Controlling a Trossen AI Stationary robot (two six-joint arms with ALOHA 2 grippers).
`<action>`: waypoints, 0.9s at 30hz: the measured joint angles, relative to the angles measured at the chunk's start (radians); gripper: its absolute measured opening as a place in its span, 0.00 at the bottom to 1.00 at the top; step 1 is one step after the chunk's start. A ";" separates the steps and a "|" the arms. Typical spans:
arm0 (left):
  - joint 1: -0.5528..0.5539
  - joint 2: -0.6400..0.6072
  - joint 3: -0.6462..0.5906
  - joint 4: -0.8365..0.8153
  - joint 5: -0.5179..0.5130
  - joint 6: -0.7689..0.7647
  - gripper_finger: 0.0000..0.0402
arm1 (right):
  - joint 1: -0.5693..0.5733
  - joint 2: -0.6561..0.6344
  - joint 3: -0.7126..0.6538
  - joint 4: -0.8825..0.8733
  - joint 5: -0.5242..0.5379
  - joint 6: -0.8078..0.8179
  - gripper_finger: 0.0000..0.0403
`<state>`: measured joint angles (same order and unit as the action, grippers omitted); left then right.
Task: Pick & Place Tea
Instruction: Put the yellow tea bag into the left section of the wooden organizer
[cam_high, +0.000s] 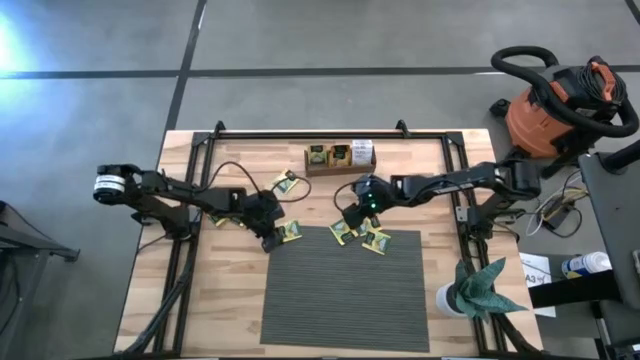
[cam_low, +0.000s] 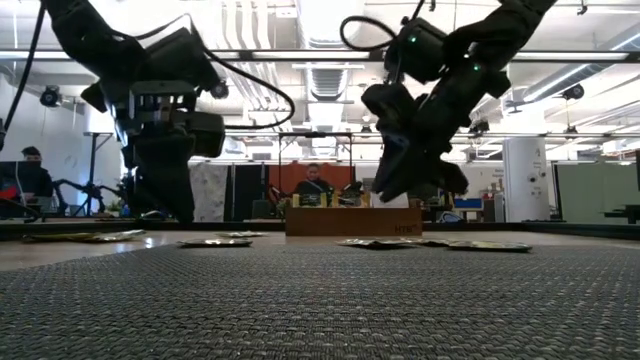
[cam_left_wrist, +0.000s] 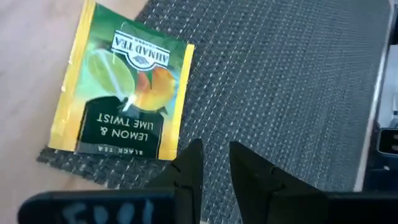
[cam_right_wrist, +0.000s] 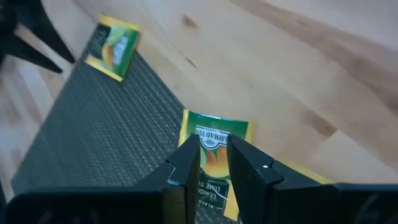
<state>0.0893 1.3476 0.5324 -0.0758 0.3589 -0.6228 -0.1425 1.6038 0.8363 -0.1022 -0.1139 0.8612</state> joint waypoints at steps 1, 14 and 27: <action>-0.008 0.000 -0.002 0.004 -0.017 -0.010 0.18 | 0.005 0.010 0.004 0.000 0.000 -0.002 0.20; -0.018 0.001 -0.021 0.024 -0.266 -0.009 0.18 | 0.022 0.089 0.111 0.007 0.000 -0.133 0.20; 0.004 0.085 -0.042 0.101 -0.308 0.090 0.18 | 0.022 0.177 0.220 -0.015 0.000 -0.239 0.20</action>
<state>0.0928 1.4327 0.4907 0.0251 0.0505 -0.5328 -0.1204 1.7808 1.0563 -0.1175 -0.1143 0.6223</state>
